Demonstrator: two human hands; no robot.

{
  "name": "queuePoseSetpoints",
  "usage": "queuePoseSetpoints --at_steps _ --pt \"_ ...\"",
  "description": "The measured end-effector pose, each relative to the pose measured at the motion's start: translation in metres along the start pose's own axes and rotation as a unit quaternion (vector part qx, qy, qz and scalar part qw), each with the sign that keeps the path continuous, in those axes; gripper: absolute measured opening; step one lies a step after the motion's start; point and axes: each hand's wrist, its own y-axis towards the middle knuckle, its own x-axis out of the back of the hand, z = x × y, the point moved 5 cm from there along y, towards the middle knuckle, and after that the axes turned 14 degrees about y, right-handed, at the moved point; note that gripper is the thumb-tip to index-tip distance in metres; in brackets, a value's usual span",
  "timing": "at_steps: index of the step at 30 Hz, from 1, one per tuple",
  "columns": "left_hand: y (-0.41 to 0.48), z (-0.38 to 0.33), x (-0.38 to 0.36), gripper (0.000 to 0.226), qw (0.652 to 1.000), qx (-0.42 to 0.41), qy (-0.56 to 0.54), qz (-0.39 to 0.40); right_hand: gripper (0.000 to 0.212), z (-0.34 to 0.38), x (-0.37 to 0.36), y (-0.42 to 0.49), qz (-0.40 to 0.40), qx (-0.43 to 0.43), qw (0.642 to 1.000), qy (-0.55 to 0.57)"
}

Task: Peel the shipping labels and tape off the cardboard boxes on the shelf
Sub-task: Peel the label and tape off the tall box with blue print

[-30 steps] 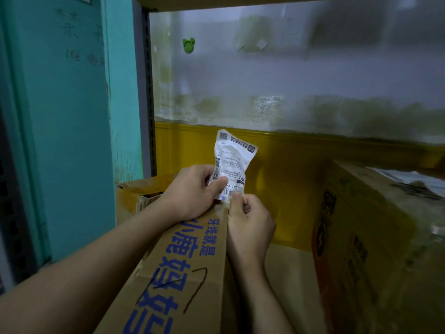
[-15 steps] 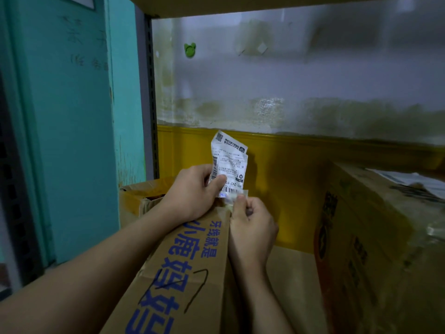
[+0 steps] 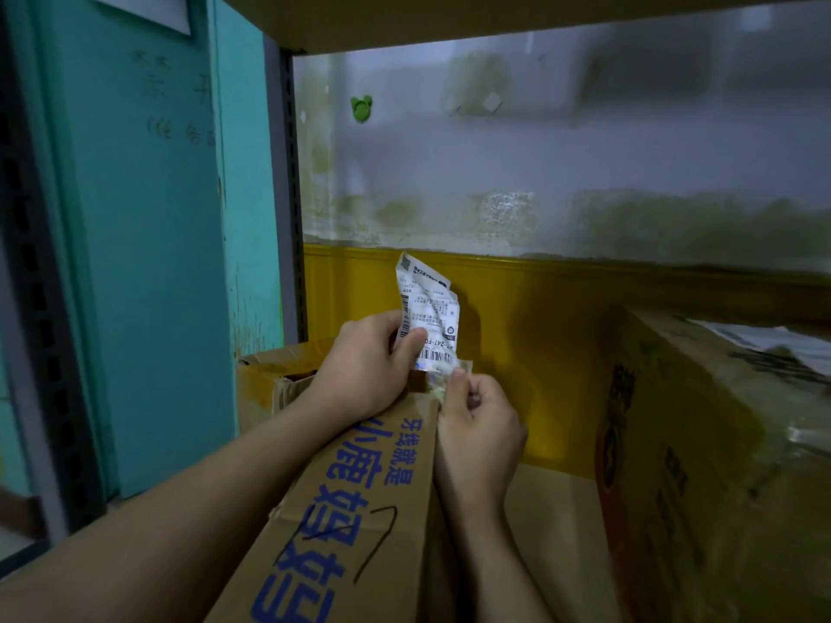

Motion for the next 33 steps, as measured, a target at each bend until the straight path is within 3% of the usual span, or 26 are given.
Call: queuePoseSetpoints --at_steps 9,14,18,25,28,33 --pt "-0.002 -0.003 0.004 0.015 0.999 0.026 -0.026 -0.003 0.032 0.0 0.001 -0.001 -0.013 0.0 1.0 0.007" --pt "-0.007 0.017 0.009 0.022 0.98 0.157 -0.114 -0.05 0.031 0.004 0.005 -0.004 -0.052 0.027 0.998 0.009" --pt "-0.004 0.004 0.011 0.025 0.989 0.103 -0.088 -0.056 0.03 0.002 0.007 -0.002 -0.056 0.044 0.997 0.005" --pt "-0.013 0.017 0.016 0.026 0.973 0.17 -0.154 -0.013 0.025 0.005 0.006 -0.002 -0.039 0.034 0.999 -0.005" --pt "-0.022 0.021 0.027 0.022 0.968 0.164 -0.19 0.005 0.025 0.009 0.006 -0.002 -0.032 0.021 0.999 -0.038" --pt "-0.041 0.017 0.035 0.023 0.978 0.133 -0.157 0.023 0.029 0.013 0.003 0.008 0.004 -0.034 0.998 -0.043"
